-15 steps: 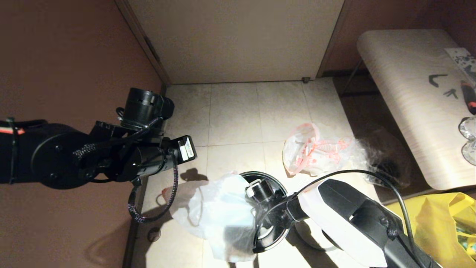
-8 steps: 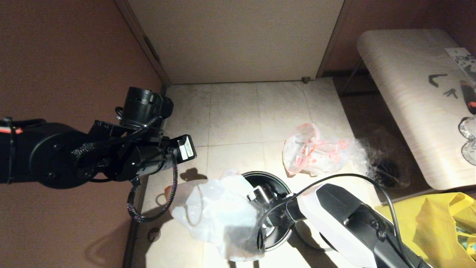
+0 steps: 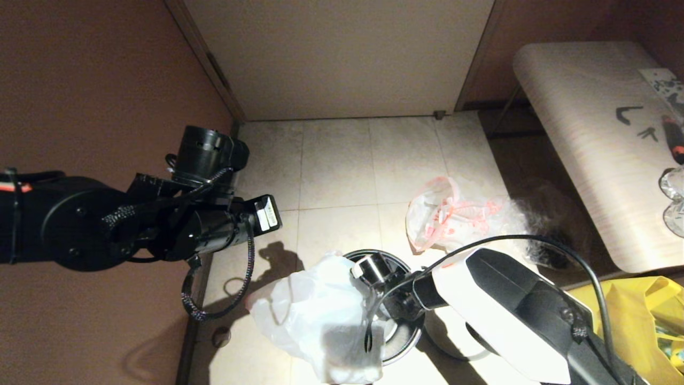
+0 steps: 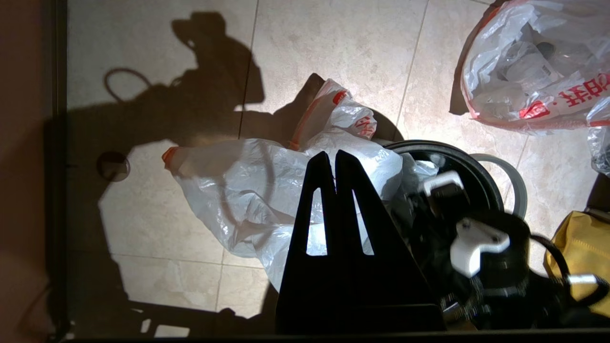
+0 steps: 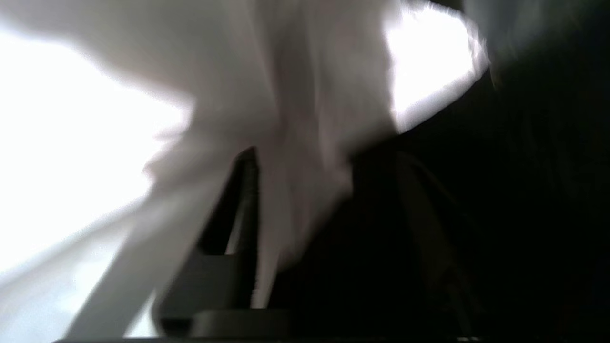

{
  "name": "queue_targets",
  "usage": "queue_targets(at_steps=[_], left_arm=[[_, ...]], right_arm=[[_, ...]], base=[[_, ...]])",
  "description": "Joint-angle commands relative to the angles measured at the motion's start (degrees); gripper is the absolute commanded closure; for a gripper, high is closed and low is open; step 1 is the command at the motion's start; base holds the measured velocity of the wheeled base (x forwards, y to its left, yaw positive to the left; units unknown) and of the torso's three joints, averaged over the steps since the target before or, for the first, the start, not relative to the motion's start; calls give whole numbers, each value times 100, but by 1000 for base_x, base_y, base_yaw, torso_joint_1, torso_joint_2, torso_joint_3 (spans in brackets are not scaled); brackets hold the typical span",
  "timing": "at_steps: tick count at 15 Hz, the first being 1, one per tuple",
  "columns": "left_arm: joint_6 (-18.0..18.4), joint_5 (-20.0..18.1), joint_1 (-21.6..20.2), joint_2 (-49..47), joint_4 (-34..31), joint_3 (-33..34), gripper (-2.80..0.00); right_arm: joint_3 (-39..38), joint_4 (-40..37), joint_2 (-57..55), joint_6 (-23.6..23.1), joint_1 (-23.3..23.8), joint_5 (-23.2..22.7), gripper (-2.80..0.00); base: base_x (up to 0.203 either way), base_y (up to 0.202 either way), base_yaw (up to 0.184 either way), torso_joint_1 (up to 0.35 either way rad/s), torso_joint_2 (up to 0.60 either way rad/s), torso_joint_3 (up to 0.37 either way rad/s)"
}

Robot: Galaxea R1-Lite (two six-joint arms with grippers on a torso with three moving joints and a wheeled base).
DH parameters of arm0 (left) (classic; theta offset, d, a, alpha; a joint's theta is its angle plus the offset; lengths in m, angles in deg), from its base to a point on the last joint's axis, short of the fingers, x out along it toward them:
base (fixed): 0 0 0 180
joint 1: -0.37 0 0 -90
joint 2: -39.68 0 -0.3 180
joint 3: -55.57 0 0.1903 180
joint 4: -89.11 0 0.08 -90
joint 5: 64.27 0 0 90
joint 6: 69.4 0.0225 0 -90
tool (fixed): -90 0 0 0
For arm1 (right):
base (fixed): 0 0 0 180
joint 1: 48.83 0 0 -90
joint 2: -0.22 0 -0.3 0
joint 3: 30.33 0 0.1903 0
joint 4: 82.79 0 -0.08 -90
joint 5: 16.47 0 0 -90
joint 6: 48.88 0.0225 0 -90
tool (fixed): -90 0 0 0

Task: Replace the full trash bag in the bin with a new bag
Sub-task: Put the new garbage bag on the trash can

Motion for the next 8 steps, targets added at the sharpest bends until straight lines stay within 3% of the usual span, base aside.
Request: queue_targets(at_steps=[1, 4, 8], left_arm=[[-15, 17, 0, 55, -13, 0, 0], [-8, 17, 9, 161, -22, 0, 0], [-8, 17, 35, 131, -31, 12, 0]], right_arm=[[-708, -2, 749, 246, -141, -5, -280], [-1823, 48, 1642, 895, -288, -140, -280], [-2791, 67, 2586, 1990, -626, -884, -280]], base=[[0, 0, 0, 0, 0, 0], [0, 0, 0, 0, 0, 0], [0, 0, 0, 0, 0, 0]])
